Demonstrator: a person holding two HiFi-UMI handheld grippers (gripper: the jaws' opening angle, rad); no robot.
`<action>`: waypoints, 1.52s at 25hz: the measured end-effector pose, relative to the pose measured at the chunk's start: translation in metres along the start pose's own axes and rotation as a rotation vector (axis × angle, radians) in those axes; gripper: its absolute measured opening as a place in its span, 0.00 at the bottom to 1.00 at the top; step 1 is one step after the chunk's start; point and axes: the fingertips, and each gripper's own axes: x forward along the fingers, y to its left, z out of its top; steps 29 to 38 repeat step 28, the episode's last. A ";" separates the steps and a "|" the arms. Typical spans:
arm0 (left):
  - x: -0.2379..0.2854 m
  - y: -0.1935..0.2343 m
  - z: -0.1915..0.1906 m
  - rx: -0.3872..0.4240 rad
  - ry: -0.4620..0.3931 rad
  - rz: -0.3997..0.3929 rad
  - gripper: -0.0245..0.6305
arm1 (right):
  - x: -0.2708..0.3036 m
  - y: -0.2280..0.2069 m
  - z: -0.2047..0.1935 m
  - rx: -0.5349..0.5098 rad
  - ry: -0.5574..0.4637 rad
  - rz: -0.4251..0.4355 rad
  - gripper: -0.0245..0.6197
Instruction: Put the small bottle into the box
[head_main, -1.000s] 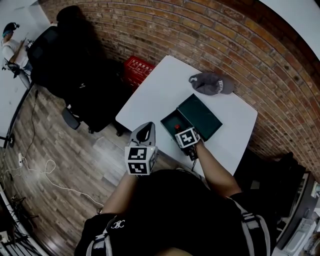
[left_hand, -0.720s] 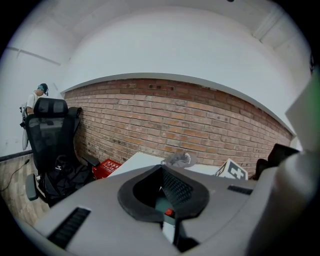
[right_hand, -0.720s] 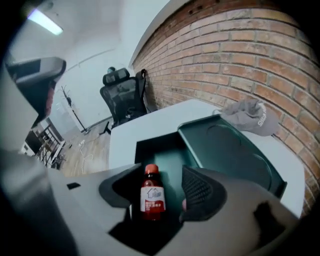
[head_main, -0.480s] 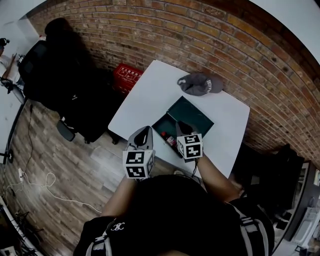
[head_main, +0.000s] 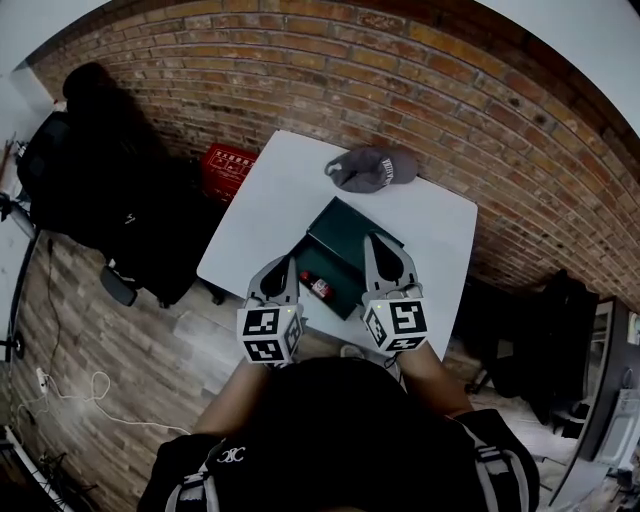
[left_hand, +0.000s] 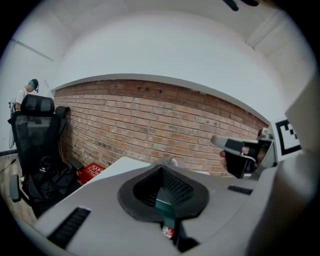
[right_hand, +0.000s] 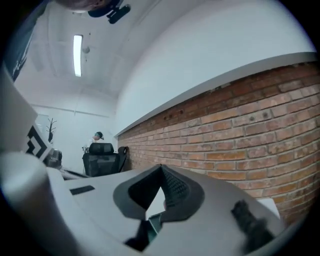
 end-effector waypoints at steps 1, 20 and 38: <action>0.002 -0.005 0.000 0.005 0.002 -0.012 0.05 | -0.007 -0.007 0.007 0.013 -0.023 -0.023 0.08; 0.006 -0.052 0.001 0.048 0.003 -0.096 0.05 | -0.043 -0.048 -0.003 0.077 -0.027 -0.117 0.08; 0.000 -0.044 0.001 0.041 0.003 -0.086 0.05 | -0.037 -0.033 -0.004 0.066 -0.021 -0.081 0.08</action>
